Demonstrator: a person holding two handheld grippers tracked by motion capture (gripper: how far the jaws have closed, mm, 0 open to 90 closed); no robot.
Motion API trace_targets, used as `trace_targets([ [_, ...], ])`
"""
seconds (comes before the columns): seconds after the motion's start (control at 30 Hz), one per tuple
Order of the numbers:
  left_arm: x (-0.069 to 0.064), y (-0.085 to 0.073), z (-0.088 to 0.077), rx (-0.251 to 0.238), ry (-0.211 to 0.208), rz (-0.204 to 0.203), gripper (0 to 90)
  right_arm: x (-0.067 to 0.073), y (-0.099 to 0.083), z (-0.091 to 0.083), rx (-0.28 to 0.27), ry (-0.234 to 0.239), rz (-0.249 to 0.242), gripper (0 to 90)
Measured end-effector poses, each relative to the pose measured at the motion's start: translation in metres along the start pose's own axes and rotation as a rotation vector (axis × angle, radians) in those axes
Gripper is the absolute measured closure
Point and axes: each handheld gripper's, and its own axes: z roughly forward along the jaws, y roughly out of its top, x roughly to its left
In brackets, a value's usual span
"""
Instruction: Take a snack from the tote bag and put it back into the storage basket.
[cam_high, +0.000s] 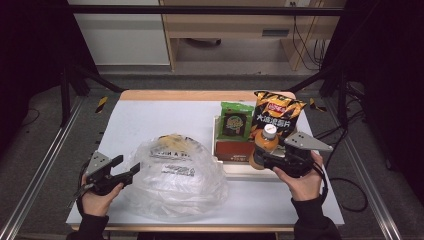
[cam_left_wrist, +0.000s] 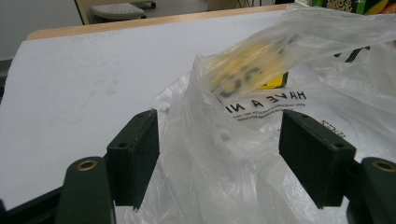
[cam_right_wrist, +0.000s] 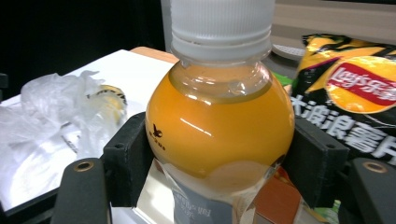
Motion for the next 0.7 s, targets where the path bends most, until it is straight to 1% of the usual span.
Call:
trace_targets([
  [0.23,0.002,0.000,-0.001,0.002,0.003,-0.003,28.4,-0.014,-0.002,-0.004,0.005,-0.012,-0.017,30.6],
  [0.47,0.003,0.000,-0.001,0.000,0.005,-0.008,28.4,-0.029,-0.007,-0.005,0.012,-0.028,-0.018,30.6],
  [0.7,0.004,0.000,-0.001,-0.002,0.008,-0.008,28.4,-0.043,-0.012,-0.008,0.013,-0.044,-0.008,30.6],
])
